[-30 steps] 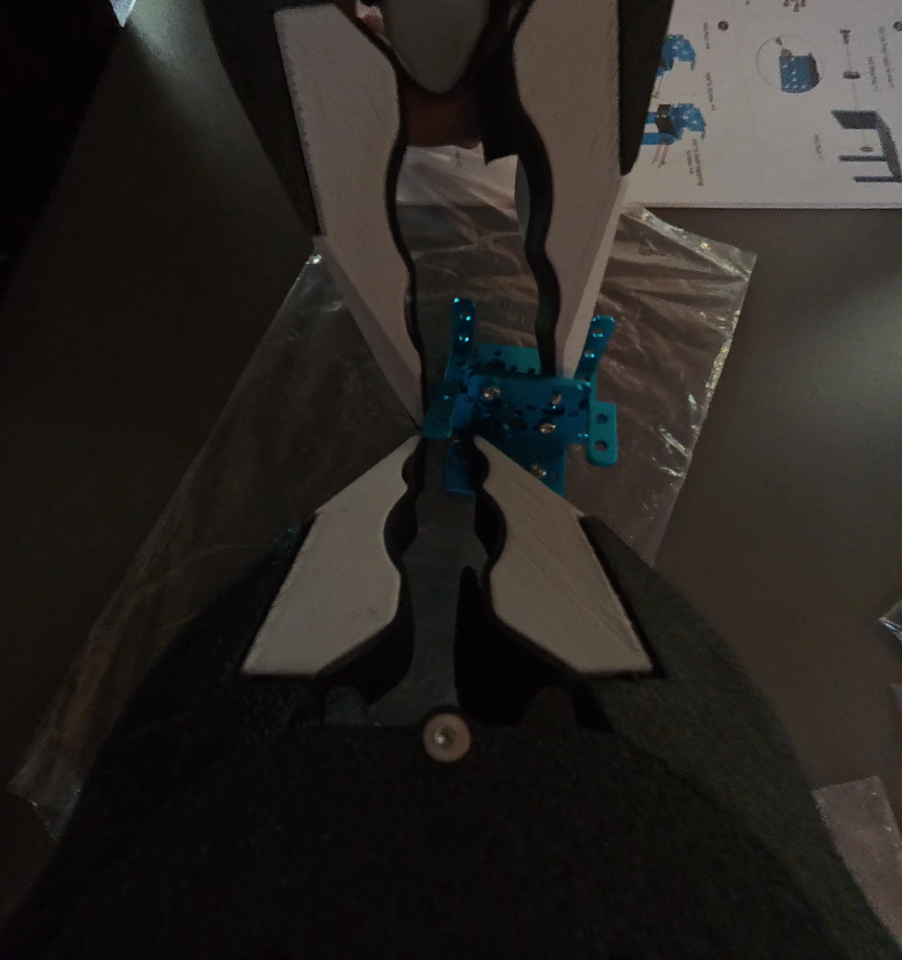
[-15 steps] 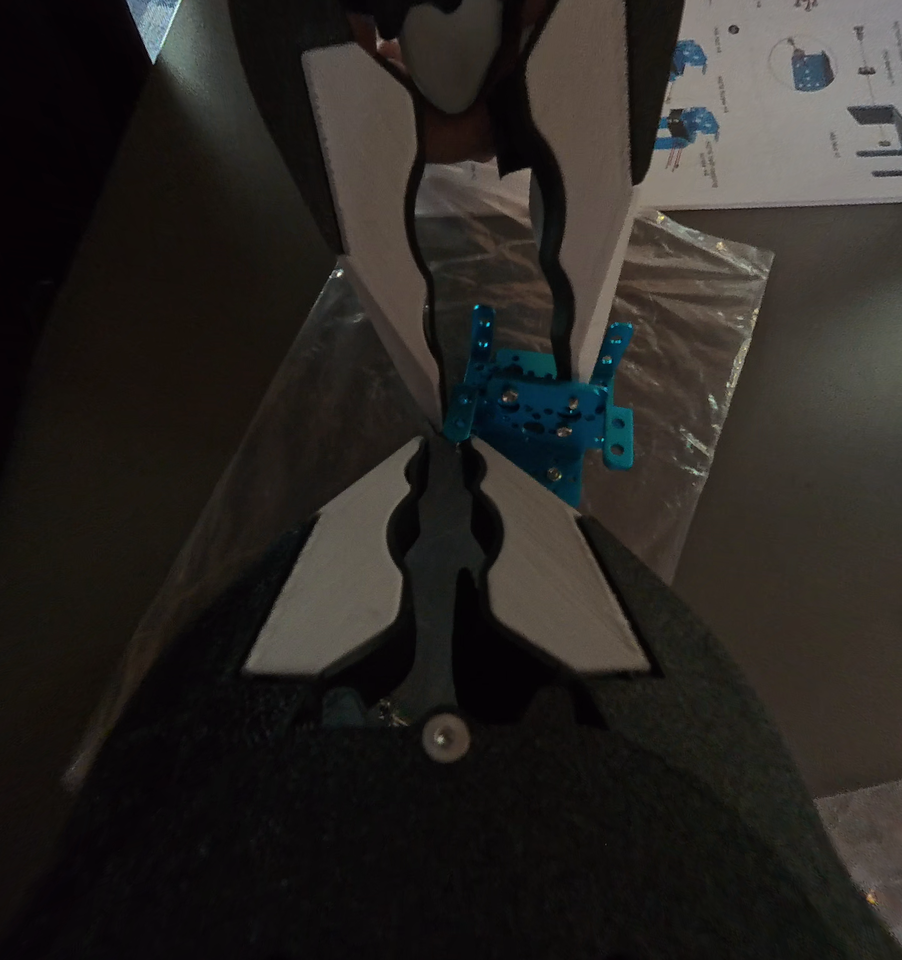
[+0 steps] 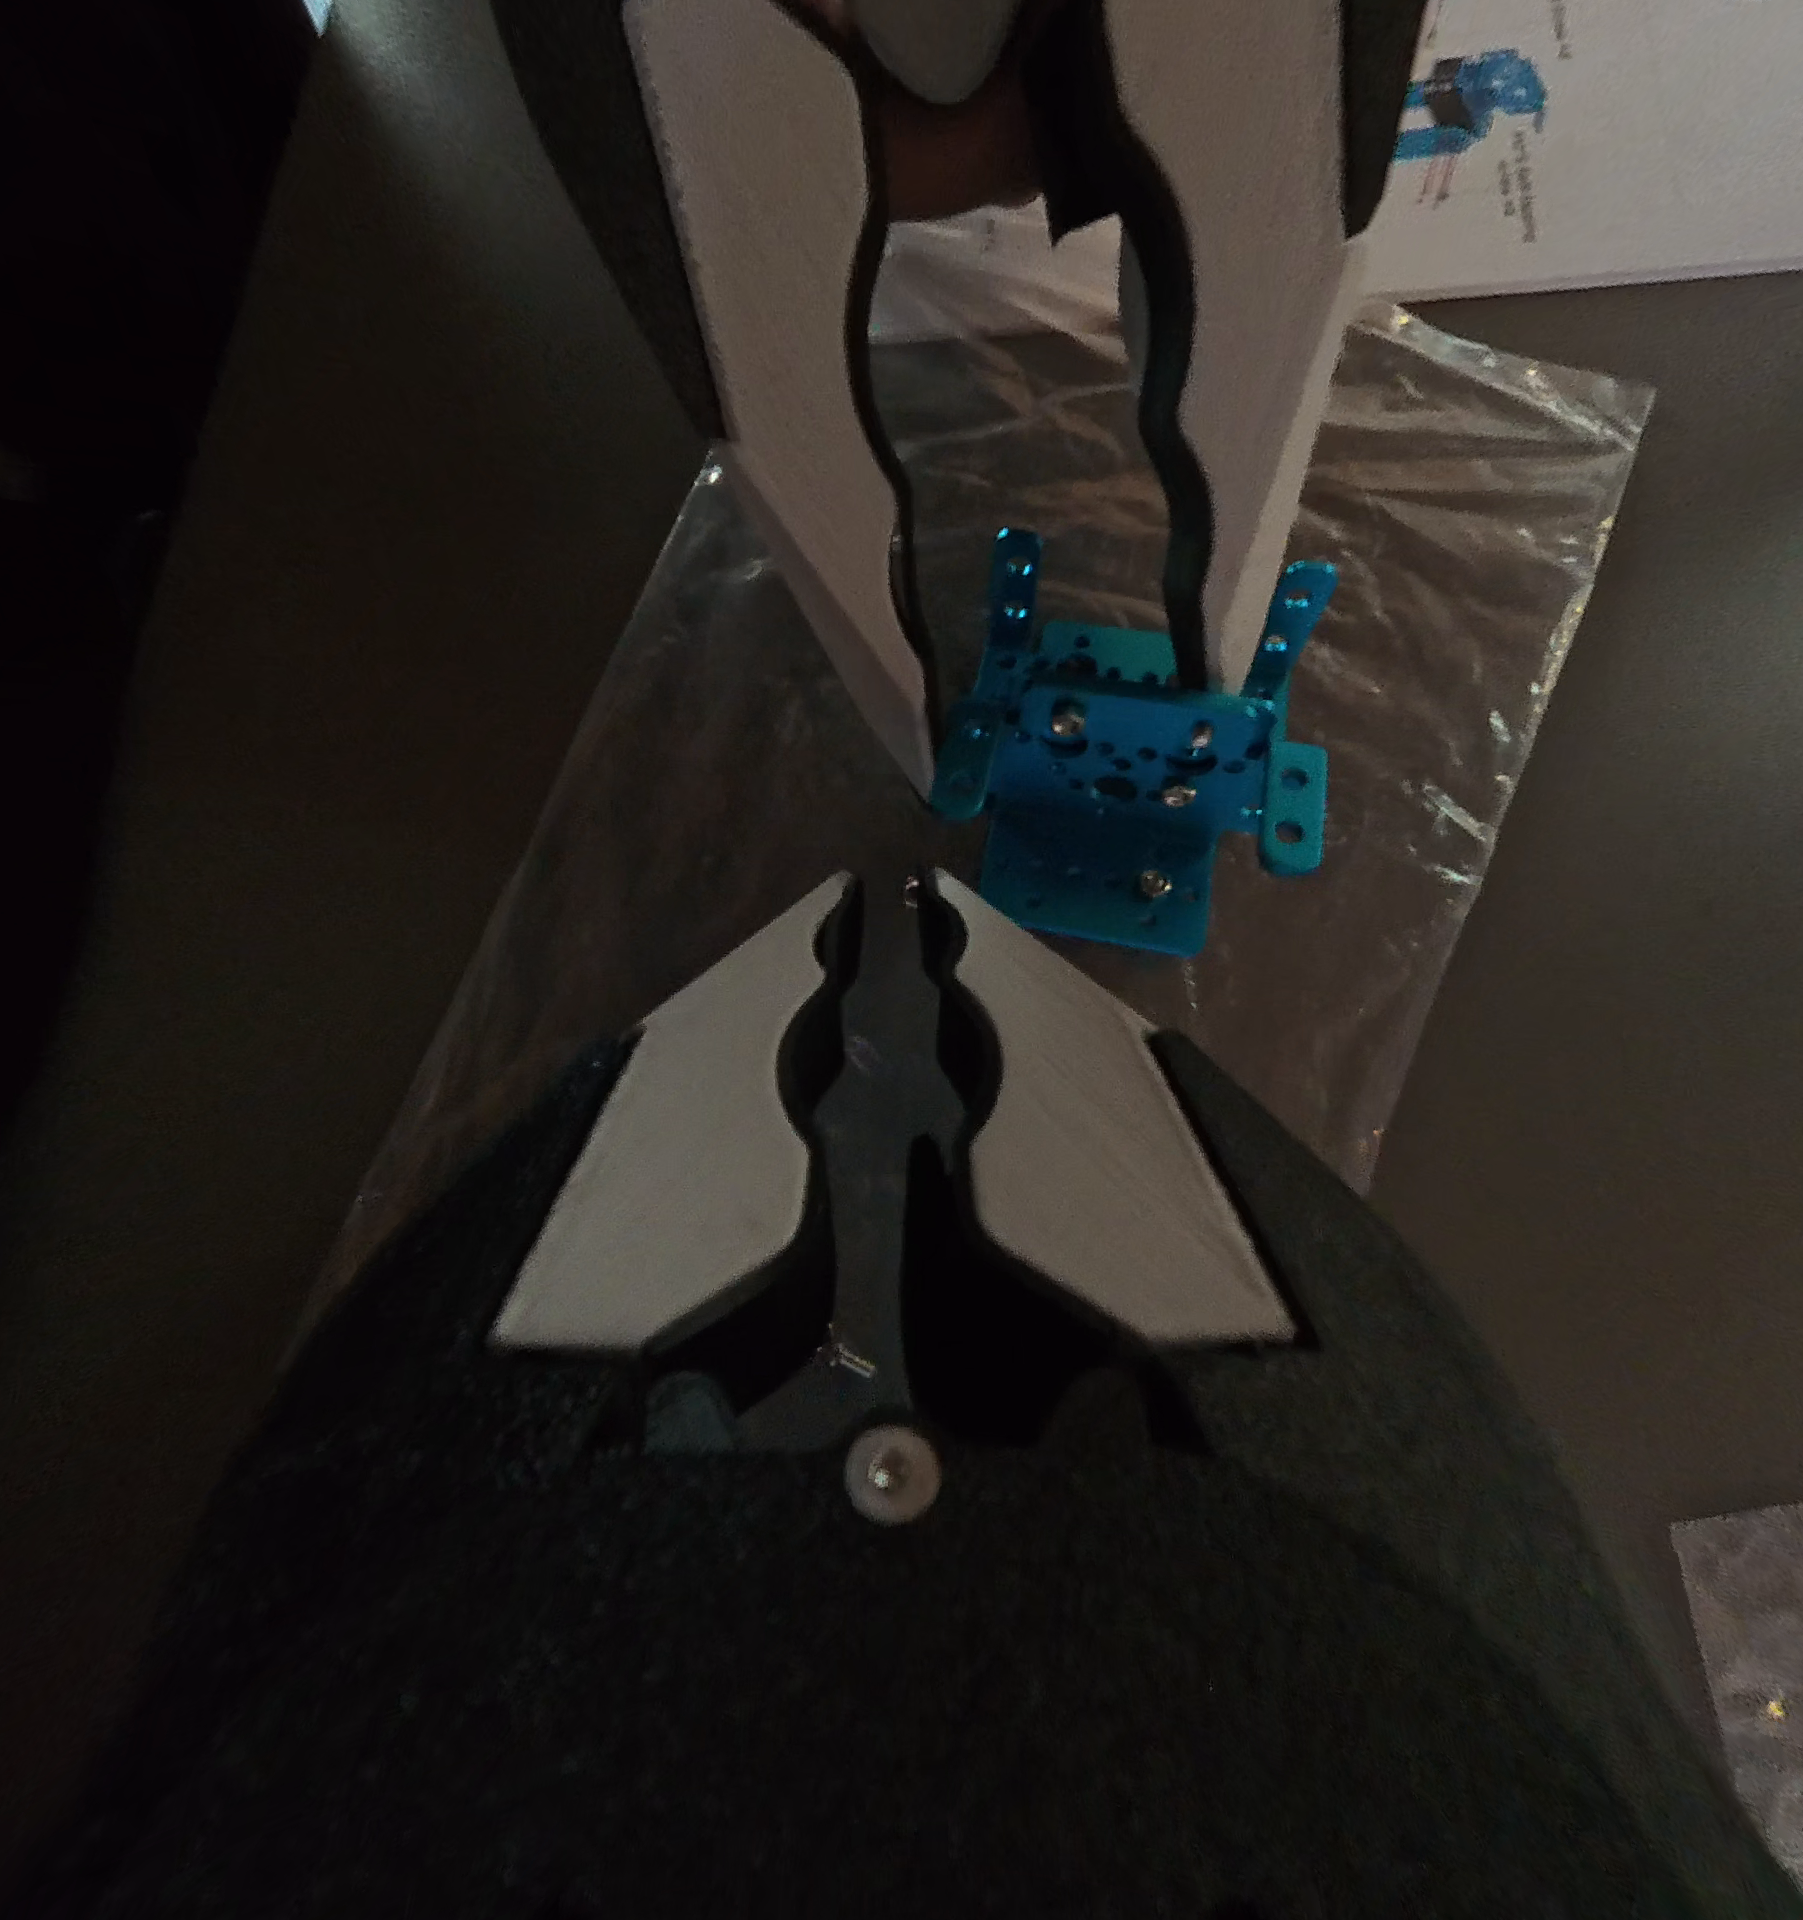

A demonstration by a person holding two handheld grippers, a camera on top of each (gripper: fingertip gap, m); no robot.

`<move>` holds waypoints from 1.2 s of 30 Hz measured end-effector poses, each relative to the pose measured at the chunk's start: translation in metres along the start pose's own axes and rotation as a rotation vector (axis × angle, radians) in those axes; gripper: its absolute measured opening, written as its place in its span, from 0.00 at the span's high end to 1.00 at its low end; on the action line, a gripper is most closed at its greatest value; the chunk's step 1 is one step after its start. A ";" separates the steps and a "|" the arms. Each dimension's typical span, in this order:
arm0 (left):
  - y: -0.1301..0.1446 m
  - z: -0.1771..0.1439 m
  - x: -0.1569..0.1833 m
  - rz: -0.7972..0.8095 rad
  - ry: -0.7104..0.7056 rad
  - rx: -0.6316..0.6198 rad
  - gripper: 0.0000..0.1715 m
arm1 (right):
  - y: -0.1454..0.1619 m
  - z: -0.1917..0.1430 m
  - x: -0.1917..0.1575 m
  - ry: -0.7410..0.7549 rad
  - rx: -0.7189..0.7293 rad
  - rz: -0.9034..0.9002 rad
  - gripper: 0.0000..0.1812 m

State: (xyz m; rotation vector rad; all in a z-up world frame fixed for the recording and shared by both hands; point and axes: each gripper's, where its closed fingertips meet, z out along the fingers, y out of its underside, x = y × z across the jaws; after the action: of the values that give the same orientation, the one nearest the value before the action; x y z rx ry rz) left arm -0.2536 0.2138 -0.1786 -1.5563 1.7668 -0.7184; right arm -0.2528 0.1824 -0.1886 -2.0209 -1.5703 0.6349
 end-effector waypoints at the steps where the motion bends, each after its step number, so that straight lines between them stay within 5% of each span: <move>1: 0.000 0.000 0.000 0.001 -0.001 0.000 0.75 | -0.001 -0.001 0.001 0.004 0.007 0.005 0.95; 21: 0.000 0.000 -0.001 -0.001 -0.001 0.001 0.75 | 0.001 -0.002 0.003 0.029 -0.025 0.039 0.98; 27: 0.001 0.000 0.001 0.012 0.002 -0.004 0.74 | 0.021 -0.020 0.022 0.144 -0.063 0.094 0.98; 36: 0.003 0.002 0.001 0.013 0.004 -0.022 0.68 | -0.029 -0.036 0.051 0.228 0.251 0.181 0.98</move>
State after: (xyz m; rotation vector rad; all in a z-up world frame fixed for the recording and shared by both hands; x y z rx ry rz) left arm -0.2535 0.2128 -0.1824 -1.5572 1.7918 -0.6993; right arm -0.2400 0.2342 -0.1457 -1.9787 -1.1281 0.6102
